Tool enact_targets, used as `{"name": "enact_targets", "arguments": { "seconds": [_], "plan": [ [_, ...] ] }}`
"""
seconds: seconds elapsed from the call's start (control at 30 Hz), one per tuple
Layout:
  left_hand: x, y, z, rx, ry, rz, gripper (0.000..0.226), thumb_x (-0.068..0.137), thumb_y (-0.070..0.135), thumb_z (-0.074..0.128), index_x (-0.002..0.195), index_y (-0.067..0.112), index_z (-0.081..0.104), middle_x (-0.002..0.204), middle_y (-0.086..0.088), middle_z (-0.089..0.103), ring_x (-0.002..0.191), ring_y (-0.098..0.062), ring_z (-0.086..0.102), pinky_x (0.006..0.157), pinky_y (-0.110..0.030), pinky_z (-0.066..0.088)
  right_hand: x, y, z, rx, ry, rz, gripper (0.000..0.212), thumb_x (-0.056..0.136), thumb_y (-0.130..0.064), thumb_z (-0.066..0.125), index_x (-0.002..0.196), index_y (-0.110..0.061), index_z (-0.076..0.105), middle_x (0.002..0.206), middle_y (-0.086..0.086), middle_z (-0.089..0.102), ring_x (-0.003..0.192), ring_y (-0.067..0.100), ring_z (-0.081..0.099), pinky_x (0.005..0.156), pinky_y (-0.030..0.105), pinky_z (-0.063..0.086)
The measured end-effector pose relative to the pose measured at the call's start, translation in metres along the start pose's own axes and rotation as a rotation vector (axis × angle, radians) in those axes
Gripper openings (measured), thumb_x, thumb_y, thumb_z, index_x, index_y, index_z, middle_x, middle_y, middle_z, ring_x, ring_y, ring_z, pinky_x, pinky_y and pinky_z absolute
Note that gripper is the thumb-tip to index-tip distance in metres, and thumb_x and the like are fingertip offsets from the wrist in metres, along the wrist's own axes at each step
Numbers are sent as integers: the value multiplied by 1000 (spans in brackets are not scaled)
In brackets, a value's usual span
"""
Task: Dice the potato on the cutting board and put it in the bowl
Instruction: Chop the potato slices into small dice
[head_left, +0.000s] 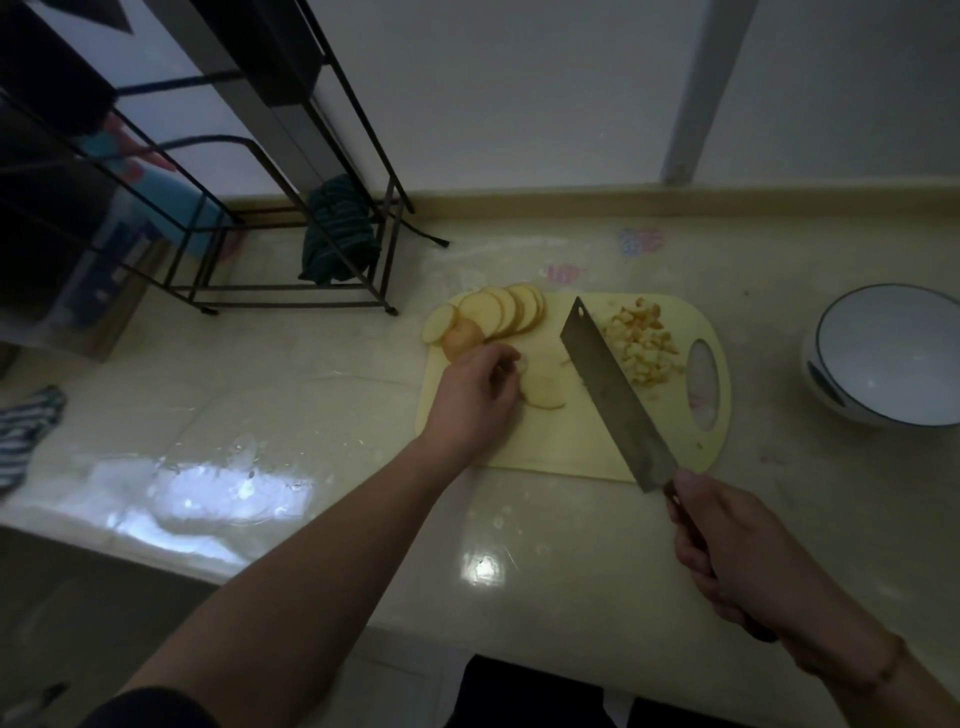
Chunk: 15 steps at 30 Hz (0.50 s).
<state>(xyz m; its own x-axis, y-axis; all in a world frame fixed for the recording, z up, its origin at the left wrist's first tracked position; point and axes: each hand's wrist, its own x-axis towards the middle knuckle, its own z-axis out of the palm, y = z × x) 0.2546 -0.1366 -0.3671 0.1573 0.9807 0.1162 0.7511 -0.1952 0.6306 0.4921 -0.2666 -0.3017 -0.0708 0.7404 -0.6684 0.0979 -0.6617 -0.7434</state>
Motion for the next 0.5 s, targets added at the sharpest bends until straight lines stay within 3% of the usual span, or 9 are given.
{"name": "enact_targets", "arguments": {
  "seconds": [0.23,0.37,0.5],
  "plan": [
    [-3,-1,3,31,-44,138,21,89,19,71,108,10,72,104,-4,70,98,-20,60,88,-34,50,3,3,13,-10,12,-6,43,97,-50,38,79,-11,46,56,6,37,42,15,26,44,21,21],
    [-2,-11,-1,26,-135,201,39,79,27,81,113,10,70,115,-5,67,108,-22,58,95,-34,47,4,11,21,-157,68,-120,54,83,-65,37,75,-13,51,50,-3,43,39,8,35,38,19,28],
    [-2,-15,0,65,-164,289,44,78,28,82,114,5,71,120,-12,64,109,-28,59,95,-36,48,4,15,30,-238,93,-232,49,81,-64,36,71,-19,53,48,-3,49,39,2,42,49,23,32]
  ]
}}
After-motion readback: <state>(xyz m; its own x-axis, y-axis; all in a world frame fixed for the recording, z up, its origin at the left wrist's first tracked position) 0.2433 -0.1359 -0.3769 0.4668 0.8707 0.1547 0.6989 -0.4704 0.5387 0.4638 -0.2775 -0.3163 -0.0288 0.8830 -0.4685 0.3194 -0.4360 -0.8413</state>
